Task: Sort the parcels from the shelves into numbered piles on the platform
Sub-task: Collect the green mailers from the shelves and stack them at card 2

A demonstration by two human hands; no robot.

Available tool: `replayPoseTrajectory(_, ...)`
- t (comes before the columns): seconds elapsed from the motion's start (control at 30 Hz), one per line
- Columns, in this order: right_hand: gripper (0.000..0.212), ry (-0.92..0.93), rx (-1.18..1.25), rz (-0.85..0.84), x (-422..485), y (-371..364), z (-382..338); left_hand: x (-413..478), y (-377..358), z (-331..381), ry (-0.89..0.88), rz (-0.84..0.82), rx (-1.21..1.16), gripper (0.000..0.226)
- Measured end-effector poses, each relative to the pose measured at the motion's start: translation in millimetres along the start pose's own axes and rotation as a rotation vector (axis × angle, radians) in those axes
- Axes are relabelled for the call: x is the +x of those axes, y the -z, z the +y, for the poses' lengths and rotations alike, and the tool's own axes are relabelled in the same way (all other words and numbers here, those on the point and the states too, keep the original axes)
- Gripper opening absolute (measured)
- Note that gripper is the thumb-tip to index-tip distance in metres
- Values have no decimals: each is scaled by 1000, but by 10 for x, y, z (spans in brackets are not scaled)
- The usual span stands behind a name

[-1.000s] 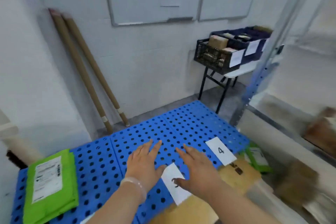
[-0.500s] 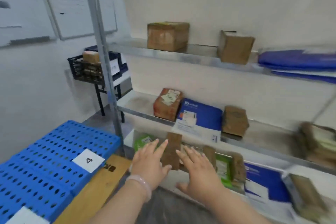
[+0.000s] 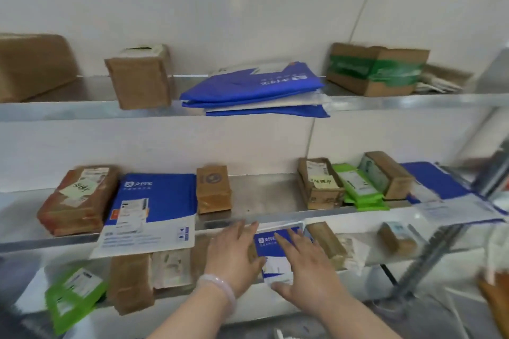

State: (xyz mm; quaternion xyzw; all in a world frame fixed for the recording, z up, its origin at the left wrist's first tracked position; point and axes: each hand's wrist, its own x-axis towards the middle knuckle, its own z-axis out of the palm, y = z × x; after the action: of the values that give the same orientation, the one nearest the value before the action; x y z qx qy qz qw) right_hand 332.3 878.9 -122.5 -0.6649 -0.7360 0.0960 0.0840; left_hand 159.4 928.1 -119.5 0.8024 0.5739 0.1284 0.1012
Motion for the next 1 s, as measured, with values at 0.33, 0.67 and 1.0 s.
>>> replayPoseTrajectory(0.33,82,-302,37,90,529,204,1005,1326,-460,749,-298,-129,-98,72)
replayPoseTrajectory(0.67,68,-528,42,109,732,316,1979,1936,-994,1378,-418,-320,-202,70)
replayPoseTrajectory(1.0,59,-523,200,-12,1310,608,3264,2579,-1567,2473,-119,-386,-423,64)
